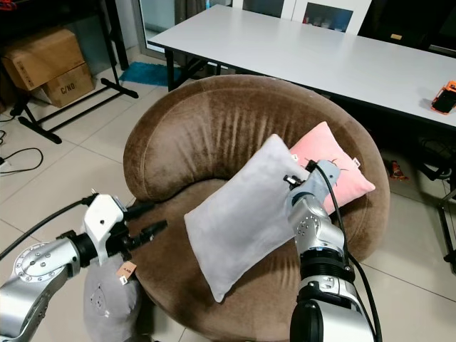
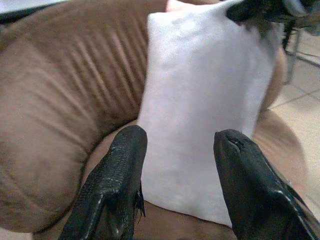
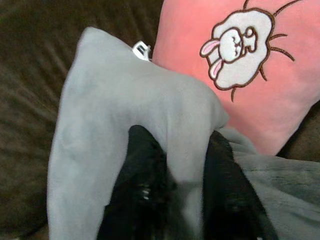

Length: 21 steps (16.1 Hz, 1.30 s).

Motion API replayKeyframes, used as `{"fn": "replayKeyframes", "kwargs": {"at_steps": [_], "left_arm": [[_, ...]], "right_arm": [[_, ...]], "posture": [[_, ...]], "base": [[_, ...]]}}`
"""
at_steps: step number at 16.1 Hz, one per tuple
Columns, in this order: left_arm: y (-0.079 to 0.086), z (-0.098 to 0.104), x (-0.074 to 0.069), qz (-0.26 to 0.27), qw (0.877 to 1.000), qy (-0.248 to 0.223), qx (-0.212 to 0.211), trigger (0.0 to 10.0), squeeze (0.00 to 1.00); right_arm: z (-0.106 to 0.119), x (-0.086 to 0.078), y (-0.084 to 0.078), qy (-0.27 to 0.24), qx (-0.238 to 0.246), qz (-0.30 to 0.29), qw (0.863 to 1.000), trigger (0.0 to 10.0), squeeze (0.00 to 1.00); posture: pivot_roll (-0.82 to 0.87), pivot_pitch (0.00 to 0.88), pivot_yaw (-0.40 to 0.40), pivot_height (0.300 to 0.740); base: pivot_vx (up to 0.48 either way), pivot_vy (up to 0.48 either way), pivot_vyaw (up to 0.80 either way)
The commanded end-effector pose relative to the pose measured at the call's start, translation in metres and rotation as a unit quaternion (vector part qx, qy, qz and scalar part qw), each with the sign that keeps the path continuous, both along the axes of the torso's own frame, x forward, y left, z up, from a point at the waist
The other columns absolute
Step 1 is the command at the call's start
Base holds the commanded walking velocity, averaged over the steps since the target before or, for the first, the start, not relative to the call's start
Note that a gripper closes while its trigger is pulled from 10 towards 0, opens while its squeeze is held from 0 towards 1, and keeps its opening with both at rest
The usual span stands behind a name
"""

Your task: Move the pillow to the sofa from floor

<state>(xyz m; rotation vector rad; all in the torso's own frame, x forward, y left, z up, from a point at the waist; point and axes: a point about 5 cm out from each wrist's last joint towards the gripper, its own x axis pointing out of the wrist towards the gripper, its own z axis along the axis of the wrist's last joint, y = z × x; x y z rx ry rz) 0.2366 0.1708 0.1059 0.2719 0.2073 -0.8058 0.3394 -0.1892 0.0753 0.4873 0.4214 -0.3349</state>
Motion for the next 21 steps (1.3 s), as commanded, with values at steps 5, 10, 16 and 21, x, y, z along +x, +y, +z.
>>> {"fn": "replayKeyframes", "kwargs": {"at_steps": [5, 10, 16, 21], "left_arm": [[0.000, 0.002, 0.002, 0.007, 1.000, -0.008, -0.010, 10.0, 0.00], [0.003, 0.010, 0.011, 0.143, 0.986, -0.079, -0.037, 10.0, 0.00], [0.010, 0.013, 0.004, 0.257, 0.957, -0.131, -0.036, 10.0, 0.00], [0.009, 0.013, 0.002, 0.269, 0.953, -0.137, -0.034, 10.0, 0.00]], "right_arm": [[0.002, -0.005, -0.017, 0.035, 0.014, -0.044, 0.998, 10.0, 1.00], [0.039, -0.014, -0.022, -0.122, -0.075, -0.010, 0.990, 10.0, 0.00], [0.020, -0.062, 0.034, -0.119, -0.184, 0.196, 0.956, 10.0, 0.00], [0.014, -0.069, 0.034, -0.097, -0.160, 0.186, 0.965, 10.0, 0.00]], "posture": [[0.05, 0.000, -0.046, 0.740], [0.05, 0.000, -0.053, 0.740], [0.05, 0.000, -0.066, 0.740], [0.04, 0.000, -0.063, 0.740]], "base": [[0.000, 0.000, 0.00], [0.000, 0.000, 0.00], [0.000, 0.000, 0.00], [-0.202, 0.000, 0.00]]}}
